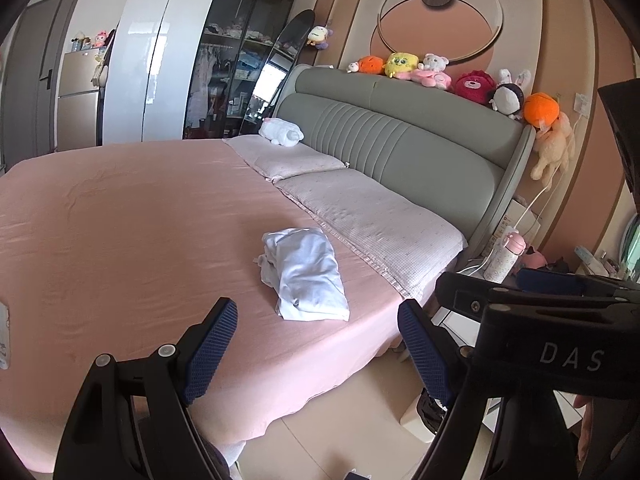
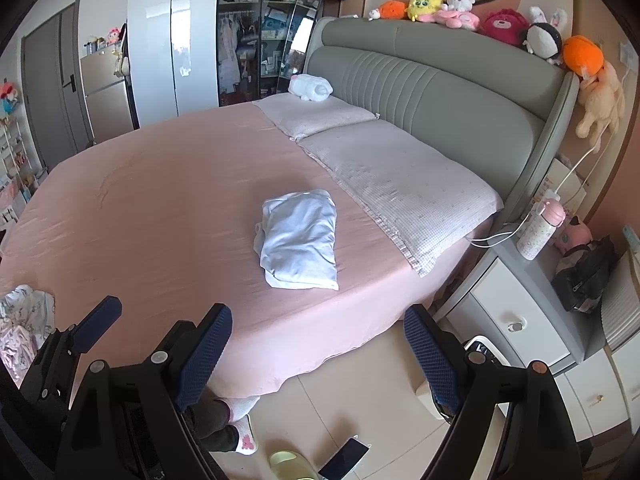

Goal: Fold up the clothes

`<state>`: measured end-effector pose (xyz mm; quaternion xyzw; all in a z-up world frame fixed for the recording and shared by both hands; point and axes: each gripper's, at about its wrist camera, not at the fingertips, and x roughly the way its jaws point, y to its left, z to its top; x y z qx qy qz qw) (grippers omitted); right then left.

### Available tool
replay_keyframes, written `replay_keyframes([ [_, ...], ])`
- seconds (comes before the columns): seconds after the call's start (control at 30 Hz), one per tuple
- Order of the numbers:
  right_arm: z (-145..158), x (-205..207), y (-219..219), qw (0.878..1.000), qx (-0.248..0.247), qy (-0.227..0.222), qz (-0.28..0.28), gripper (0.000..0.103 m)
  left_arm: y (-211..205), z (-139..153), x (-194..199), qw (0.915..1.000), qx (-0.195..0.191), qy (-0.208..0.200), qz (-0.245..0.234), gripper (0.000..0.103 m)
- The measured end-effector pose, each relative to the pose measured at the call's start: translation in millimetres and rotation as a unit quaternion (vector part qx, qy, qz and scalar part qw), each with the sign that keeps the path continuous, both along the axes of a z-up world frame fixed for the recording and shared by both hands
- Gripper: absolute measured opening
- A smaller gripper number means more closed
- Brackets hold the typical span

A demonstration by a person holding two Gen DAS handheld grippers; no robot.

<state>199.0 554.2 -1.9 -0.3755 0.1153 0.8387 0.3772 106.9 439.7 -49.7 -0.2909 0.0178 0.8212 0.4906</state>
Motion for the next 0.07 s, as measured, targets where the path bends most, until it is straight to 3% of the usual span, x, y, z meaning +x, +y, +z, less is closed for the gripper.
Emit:
replay_keyframes([
  [0.07, 0.6, 0.2, -1.2, 1.000, 0.000, 0.001, 0.001, 0.088, -0.1, 0.7, 2.1, 1.0000, 0.002, 0.003, -0.004, 0.082],
])
